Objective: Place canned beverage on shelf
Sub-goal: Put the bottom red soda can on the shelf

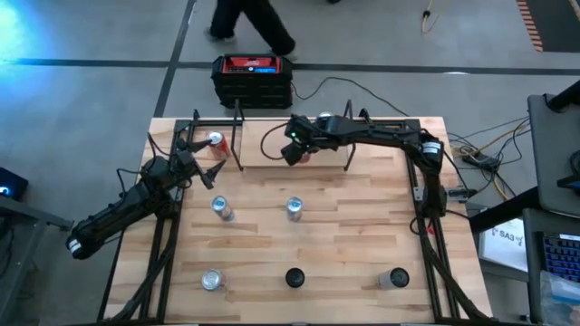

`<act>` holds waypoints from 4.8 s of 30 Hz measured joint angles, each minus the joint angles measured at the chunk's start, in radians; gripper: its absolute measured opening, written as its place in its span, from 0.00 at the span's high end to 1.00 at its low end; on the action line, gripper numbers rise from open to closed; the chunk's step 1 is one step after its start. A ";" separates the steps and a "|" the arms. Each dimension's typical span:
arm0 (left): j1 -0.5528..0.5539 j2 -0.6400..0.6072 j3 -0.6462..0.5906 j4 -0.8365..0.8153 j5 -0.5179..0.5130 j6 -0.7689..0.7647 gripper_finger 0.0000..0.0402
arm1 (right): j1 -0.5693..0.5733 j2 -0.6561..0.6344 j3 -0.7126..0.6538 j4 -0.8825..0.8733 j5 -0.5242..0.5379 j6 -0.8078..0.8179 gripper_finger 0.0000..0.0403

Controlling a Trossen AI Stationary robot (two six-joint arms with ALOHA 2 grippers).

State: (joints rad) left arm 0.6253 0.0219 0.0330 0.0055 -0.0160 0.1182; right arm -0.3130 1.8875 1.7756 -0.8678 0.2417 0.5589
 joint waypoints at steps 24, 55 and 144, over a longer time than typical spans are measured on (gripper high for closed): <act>0.000 0.008 0.000 -0.008 0.000 0.000 0.01 | -0.072 0.045 0.001 0.074 -0.042 -0.160 0.19; 0.000 0.008 0.000 -0.007 0.000 0.000 0.01 | -0.082 0.062 0.002 0.062 -0.059 -0.095 0.08; 0.000 0.008 0.000 -0.008 0.000 0.000 0.01 | 0.090 0.061 -0.110 0.225 0.548 0.367 0.25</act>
State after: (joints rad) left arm 0.6251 0.0299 0.0330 -0.0021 -0.0159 0.1181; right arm -0.2230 1.9488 1.6653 -0.6426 0.7900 0.9263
